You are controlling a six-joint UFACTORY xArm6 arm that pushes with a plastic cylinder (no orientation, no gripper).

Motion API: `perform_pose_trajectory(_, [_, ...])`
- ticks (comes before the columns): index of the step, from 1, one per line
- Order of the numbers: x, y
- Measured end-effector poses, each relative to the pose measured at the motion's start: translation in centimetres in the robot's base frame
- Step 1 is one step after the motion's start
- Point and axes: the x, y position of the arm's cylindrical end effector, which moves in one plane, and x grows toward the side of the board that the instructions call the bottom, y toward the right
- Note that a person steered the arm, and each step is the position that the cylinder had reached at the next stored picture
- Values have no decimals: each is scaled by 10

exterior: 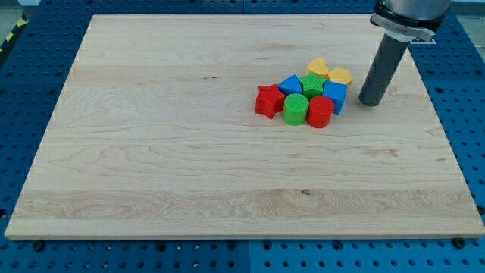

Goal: Separate the red circle from the group of blocks

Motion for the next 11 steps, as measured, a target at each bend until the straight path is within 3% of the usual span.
perform_pose_trajectory(2, [0,-1])
perform_pose_trajectory(4, [0,-61])
perform_pose_trajectory(7, [5,-61])
perform_pose_trajectory(8, [17,-61])
perform_pose_trajectory(10, [102,-74])
perform_pose_trajectory(11, [105,-74])
